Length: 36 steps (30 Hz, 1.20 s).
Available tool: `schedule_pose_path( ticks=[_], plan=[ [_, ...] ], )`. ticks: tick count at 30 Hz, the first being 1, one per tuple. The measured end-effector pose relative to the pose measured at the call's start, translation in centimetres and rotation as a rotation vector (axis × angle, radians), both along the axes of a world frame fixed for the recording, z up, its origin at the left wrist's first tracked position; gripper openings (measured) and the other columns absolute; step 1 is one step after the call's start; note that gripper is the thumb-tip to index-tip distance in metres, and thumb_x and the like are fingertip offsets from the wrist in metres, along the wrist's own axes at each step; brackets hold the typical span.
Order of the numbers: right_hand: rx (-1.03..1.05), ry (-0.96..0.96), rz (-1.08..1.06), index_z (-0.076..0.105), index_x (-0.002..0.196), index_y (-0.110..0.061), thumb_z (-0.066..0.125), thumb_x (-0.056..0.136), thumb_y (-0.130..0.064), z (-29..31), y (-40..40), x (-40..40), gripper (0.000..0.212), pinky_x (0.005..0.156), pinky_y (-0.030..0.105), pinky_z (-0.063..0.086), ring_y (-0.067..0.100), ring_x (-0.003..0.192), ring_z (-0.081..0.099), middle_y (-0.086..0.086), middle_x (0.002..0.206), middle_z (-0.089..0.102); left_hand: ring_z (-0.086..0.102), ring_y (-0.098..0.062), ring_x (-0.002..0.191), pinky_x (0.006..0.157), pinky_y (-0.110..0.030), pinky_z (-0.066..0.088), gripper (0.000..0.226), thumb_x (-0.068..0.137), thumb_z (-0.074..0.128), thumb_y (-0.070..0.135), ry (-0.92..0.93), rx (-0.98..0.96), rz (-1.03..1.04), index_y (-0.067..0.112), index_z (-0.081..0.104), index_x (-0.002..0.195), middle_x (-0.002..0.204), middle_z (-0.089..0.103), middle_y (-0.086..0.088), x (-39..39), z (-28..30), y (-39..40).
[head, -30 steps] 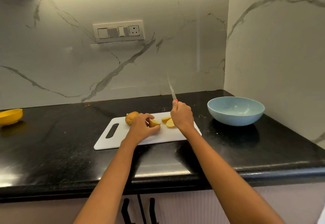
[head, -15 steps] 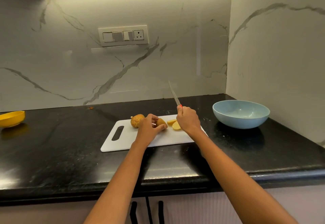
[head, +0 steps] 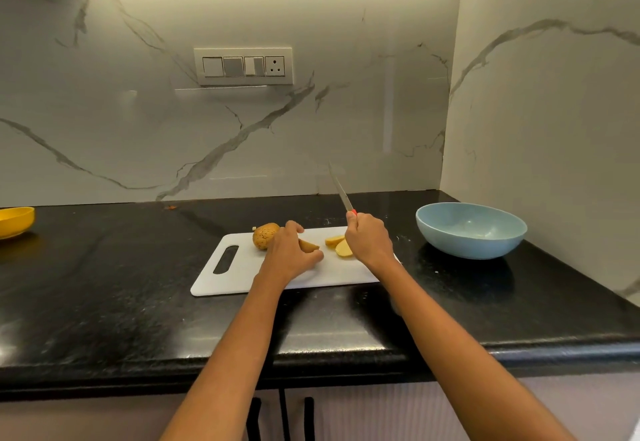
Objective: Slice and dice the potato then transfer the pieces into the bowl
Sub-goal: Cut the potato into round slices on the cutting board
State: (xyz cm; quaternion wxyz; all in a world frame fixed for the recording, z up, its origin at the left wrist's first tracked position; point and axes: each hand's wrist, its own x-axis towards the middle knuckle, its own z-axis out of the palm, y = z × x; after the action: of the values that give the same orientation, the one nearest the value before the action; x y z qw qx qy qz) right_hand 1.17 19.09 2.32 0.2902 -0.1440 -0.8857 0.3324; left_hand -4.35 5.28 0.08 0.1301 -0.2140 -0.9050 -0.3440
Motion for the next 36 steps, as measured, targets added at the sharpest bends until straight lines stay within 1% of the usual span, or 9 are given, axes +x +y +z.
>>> schedule_pose_path(
  ticks=[3,7,13,15,19,23,27,34,36],
  plan=[
    [-0.005,0.001,0.005,0.049,0.082,-0.009,0.029,0.103,-0.03,0.1,-0.1,0.2,0.036,0.065,0.027,0.038,0.015,0.075,0.051,0.003,0.078,0.052,0.051,-0.02,0.104,0.087,-0.031,0.043,0.061,0.08,0.066,0.034,0.019,-0.046,0.003,0.016,0.043,0.133,0.117,0.053,-0.008,0.1,0.1,0.2],
    [-0.014,0.003,0.008,0.05,0.082,-0.009,0.029,0.103,-0.031,0.3,-0.2,0.4,0.036,0.065,0.027,0.039,0.014,0.074,0.051,0.002,0.076,0.051,0.051,-0.018,0.099,0.08,-0.027,0.041,0.042,0.08,0.066,0.037,0.016,-0.022,-0.02,0.017,0.058,0.116,0.115,0.056,-0.008,0.1,0.2,0.4],
    [-0.031,-0.03,0.004,0.055,0.089,-0.008,0.029,0.103,-0.032,0.3,-0.5,0.9,0.038,0.06,0.022,0.039,0.013,0.075,0.052,0.001,0.077,0.053,0.052,-0.016,0.092,0.075,-0.023,0.044,0.048,0.076,0.076,0.016,-0.052,0.118,-0.112,0.019,0.052,0.117,0.119,0.053,-0.006,0.5,0.7,0.0],
    [-0.015,-0.085,0.027,0.06,0.1,-0.004,0.029,0.103,-0.033,0.1,-0.8,1.2,0.042,0.07,0.028,0.046,0.018,0.082,0.057,0.006,0.088,0.06,0.054,-0.016,0.091,0.076,-0.023,0.045,0.047,0.076,0.075,0.011,-0.093,0.143,-0.094,0.017,0.052,0.117,0.121,0.055,-0.007,0.5,0.6,-0.4],
    [0.05,-0.234,0.033,0.059,0.113,-0.005,0.029,0.102,-0.032,-0.4,-1.6,2.4,0.042,0.083,0.034,0.045,0.026,0.101,0.059,0.013,0.112,0.062,0.056,-0.018,0.094,0.079,-0.025,0.046,0.043,0.076,0.076,0.017,-0.102,0.225,-0.092,0.015,0.058,0.115,0.119,0.058,-0.007,0.4,0.5,-0.7],
    [0.071,-0.359,0.048,0.057,0.113,-0.006,0.034,0.1,-0.025,0.2,-2.3,3.9,0.032,0.083,0.033,0.044,0.025,0.102,0.056,0.012,0.115,0.059,0.062,-0.025,0.098,0.086,-0.029,0.049,0.041,0.074,0.076,0.009,-0.094,0.288,-0.077,0.007,0.064,0.112,0.113,0.059,-0.011,0.4,0.8,-1.0],
    [0.124,-0.455,0.072,0.053,0.122,-0.007,0.038,0.098,-0.022,1.0,-3.5,4.5,0.033,0.092,0.034,0.046,0.027,0.112,0.053,0.012,0.122,0.055,0.062,-0.021,0.091,0.081,-0.025,0.048,0.041,0.072,0.077,0.004,-0.085,0.327,-0.077,0.004,0.065,0.111,0.11,0.061,-0.013,0.4,0.6,-1.3],
    [0.146,-0.509,0.079,0.054,0.122,-0.005,0.04,0.096,-0.019,2.2,-4.2,5.0,0.033,0.091,0.033,0.046,0.027,0.111,0.054,0.011,0.116,0.057,0.058,-0.014,0.084,0.07,-0.013,0.044,0.041,0.071,0.078,0.005,-0.066,0.348,-0.061,0.001,0.065,0.11,0.106,0.063,-0.013,0.6,0.6,-1.4],
    [0.138,-0.518,0.074,0.054,0.122,-0.005,0.04,0.096,-0.018,2.3,-4.3,5.1,0.032,0.09,0.032,0.046,0.027,0.112,0.054,0.011,0.11,0.056,0.058,-0.015,0.084,0.072,-0.015,0.046,0.041,0.07,0.079,0.004,-0.061,0.352,-0.063,0.0,0.065,0.109,0.106,0.063,-0.013,0.5,0.6,-1.4]
  ],
)
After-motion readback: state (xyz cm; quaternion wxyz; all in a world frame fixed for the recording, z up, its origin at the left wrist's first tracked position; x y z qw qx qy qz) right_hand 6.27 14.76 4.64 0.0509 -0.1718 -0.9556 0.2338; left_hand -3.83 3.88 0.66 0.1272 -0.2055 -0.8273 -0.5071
